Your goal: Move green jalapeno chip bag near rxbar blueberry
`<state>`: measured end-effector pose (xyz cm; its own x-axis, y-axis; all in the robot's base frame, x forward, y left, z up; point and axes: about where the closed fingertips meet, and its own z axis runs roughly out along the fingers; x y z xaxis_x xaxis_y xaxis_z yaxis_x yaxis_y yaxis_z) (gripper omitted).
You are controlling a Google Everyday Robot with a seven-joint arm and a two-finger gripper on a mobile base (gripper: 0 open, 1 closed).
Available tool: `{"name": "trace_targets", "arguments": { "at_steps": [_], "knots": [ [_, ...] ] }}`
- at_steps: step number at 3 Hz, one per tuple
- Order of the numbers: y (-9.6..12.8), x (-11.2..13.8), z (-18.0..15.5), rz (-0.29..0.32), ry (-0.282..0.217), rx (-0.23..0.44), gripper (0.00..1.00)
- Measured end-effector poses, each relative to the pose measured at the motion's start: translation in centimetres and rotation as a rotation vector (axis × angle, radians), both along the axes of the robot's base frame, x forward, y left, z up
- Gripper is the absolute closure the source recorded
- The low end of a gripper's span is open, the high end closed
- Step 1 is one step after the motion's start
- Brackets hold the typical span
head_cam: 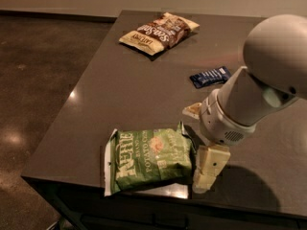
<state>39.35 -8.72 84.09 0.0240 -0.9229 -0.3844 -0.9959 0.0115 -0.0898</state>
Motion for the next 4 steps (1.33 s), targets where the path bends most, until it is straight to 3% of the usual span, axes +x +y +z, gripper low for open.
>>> {"name": "trace_targets", "arguments": {
  "at_steps": [2, 3, 4],
  "knots": [
    [0.9, 0.8, 1.6, -0.014, 0.001, 0.008, 0.57],
    [0.3, 1.7, 2.9, -0.044, -0.022, 0.005, 0.81],
    [-1.1, 4.4, 5.3, -0.099, -0.069, -0.024, 1.0]
  ]
}}
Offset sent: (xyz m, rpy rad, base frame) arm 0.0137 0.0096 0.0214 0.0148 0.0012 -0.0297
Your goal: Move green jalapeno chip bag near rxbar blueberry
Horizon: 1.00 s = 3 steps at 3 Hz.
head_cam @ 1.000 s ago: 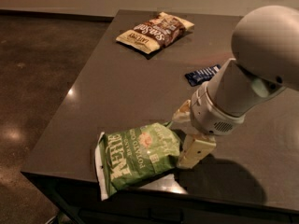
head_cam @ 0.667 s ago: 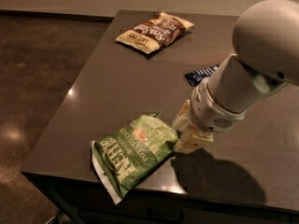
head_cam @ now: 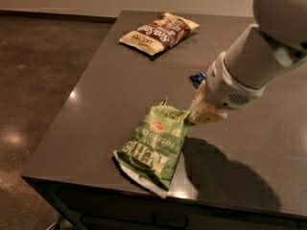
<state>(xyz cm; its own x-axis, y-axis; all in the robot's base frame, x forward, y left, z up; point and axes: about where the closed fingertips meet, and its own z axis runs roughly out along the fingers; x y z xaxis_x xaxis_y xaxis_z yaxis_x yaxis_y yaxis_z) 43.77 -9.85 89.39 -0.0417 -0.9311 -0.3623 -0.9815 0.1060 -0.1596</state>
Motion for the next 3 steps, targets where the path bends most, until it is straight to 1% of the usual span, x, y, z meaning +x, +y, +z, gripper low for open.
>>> {"name": "trace_targets", "arguments": {
  "at_steps": [1, 2, 3],
  "knots": [
    [-1.7, 2.9, 1.8, -0.058, -0.041, -0.026, 1.0],
    [-5.3, 6.8, 3.8, -0.153, -0.092, -0.055, 1.0],
    [-8.4, 8.6, 5.2, -0.217, -0.119, -0.075, 1.0]
  ]
}}
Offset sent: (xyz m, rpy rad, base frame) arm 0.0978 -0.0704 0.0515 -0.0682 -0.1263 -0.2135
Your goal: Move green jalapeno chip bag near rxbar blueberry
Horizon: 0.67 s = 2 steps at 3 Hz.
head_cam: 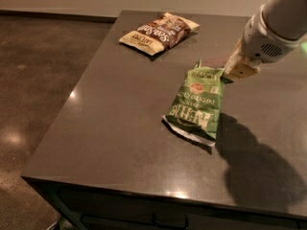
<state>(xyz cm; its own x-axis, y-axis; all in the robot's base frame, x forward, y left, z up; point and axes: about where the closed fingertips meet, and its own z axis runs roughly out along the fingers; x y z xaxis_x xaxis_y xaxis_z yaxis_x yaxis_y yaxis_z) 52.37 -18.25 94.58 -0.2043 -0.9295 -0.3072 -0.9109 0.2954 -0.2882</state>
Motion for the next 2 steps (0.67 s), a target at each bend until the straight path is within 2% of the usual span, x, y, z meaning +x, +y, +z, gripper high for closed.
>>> {"name": "trace_targets", "arguments": {
  "at_steps": [2],
  "knots": [
    [-6.4, 0.3, 0.9, -0.114, -0.015, -0.028, 1.0]
  ]
}}
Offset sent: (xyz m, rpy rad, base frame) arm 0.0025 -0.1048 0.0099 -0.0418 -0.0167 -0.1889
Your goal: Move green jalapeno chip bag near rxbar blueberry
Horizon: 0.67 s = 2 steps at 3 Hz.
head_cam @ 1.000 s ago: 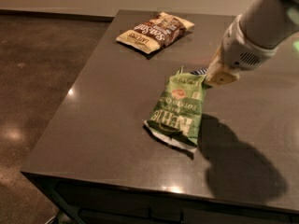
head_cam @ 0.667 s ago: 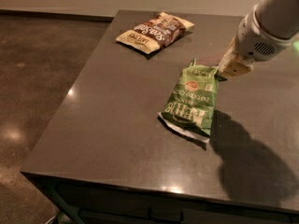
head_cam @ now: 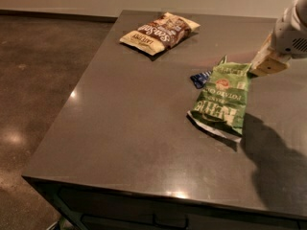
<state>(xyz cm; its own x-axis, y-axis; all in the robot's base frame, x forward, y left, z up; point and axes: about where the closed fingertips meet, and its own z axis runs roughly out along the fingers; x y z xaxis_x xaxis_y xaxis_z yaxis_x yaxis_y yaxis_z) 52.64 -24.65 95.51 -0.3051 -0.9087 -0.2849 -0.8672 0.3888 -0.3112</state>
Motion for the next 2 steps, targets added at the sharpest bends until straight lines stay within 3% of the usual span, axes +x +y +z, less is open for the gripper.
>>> {"name": "trace_targets", "arguments": {
  "at_steps": [1, 2],
  "knots": [
    [-1.65, 0.67, -0.82, -0.03, 0.007, -0.005, 0.71],
    [-1.64, 1.09, -1.54, -0.037, 0.013, 0.0, 0.47]
  ]
}}
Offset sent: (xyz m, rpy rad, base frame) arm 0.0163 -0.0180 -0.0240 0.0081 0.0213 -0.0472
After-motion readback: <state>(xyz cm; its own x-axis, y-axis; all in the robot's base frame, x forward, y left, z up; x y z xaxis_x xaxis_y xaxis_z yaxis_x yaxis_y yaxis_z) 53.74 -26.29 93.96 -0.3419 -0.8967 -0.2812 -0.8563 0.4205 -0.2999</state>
